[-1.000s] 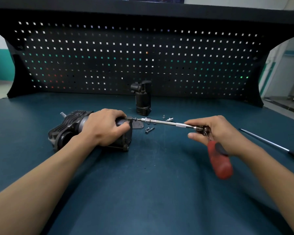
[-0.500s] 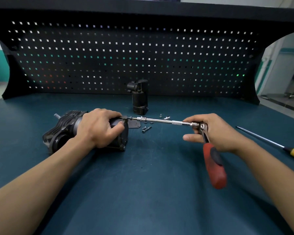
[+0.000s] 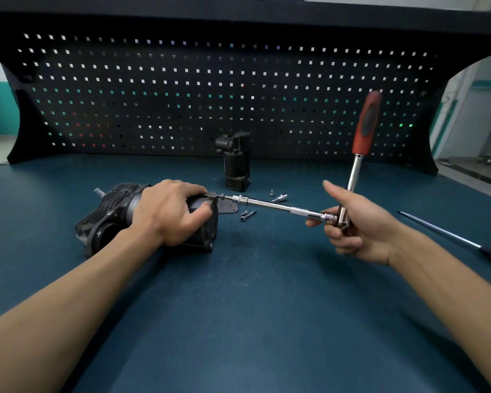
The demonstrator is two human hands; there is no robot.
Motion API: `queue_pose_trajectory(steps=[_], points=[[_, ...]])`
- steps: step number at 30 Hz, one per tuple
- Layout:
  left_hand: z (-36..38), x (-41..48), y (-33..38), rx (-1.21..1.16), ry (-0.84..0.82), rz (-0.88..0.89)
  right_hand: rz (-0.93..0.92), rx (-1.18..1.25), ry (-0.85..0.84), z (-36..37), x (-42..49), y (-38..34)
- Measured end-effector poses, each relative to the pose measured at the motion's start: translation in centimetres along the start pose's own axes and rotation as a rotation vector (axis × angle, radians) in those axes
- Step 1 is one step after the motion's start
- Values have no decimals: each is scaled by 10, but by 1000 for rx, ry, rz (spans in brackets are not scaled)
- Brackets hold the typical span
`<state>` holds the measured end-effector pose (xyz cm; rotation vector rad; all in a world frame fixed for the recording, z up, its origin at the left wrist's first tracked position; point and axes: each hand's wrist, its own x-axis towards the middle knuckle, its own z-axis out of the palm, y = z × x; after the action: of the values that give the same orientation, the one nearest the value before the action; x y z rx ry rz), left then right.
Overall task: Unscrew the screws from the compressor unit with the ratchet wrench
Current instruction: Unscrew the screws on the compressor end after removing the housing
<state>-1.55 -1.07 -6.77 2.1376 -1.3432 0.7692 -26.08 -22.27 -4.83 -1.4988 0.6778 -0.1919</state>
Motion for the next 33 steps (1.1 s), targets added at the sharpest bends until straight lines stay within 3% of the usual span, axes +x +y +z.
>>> queue_pose_trajectory(steps=[6, 13, 18, 23, 28, 30, 33], points=[[0, 1, -1, -5, -3, -1, 53, 152, -101, -3, 0, -3], [0, 0, -1, -11, -1, 12, 103, 282, -86, -7, 4, 0], [1, 3, -1, -47, -32, -13, -92, -17, 4, -5, 2, 3], [4, 5, -3, -57, -81, -29, -464, -583, 212, -10, 1, 7], [3, 7, -6, -25, -186, -41, -820, -956, 334, -13, 8, 13], [3, 7, -5, -23, -167, -46, -883, -1010, 358, -14, 8, 12], [3, 7, -4, -1, -128, -33, -854, -887, 294, -14, 10, 15]])
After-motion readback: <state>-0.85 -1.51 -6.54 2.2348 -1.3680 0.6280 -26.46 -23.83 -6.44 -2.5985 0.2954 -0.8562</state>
